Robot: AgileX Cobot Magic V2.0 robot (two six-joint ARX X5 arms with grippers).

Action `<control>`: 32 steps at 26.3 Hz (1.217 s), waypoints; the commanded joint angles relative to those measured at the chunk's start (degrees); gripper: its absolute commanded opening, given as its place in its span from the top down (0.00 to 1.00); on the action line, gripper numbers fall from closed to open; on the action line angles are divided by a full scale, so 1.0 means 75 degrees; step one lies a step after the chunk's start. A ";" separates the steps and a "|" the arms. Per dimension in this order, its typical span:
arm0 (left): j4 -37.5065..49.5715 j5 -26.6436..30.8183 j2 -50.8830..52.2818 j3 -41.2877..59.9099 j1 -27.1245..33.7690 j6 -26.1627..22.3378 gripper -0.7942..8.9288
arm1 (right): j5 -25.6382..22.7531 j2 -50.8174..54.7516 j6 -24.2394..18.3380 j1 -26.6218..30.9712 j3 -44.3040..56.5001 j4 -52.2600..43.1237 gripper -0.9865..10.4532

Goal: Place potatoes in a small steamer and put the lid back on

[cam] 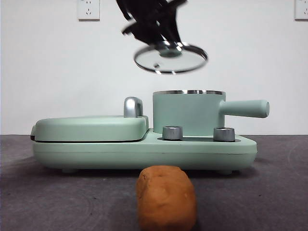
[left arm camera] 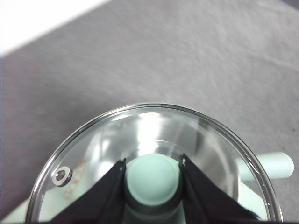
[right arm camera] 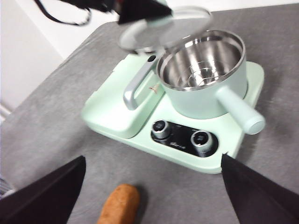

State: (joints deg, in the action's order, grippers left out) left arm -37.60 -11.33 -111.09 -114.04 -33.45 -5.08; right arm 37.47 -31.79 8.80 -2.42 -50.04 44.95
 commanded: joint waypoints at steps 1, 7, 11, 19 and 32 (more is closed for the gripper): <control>0.0050 -0.0017 0.0490 -0.0259 0.0140 0.0017 0.90 | 0.0000 -0.0149 0.0583 -0.0192 -0.0131 -0.0044 0.51; -0.0487 -0.0017 0.1393 -0.0259 0.0831 -0.0219 0.90 | -0.0495 -0.0831 0.1641 -0.1536 -0.0146 -0.0038 0.51; -0.0670 -0.0017 0.1655 -0.0259 0.1236 -0.0291 0.90 | -0.1574 -0.1550 0.2282 -0.2894 -0.0146 -0.0041 0.51; -0.0796 -0.0017 0.1679 -0.0256 0.1760 -0.0289 0.90 | -0.2964 -0.3538 0.2836 -0.5208 -0.0242 -0.0052 0.51; -0.0886 -0.0017 0.1679 -0.0242 0.2189 -0.0289 0.90 | -0.4033 -0.7595 0.2757 -0.6773 -0.1947 0.0181 0.51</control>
State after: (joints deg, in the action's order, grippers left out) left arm -45.67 -11.29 -98.50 -114.06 -17.02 -6.63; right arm 7.64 -86.59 30.13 -52.49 -63.22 46.09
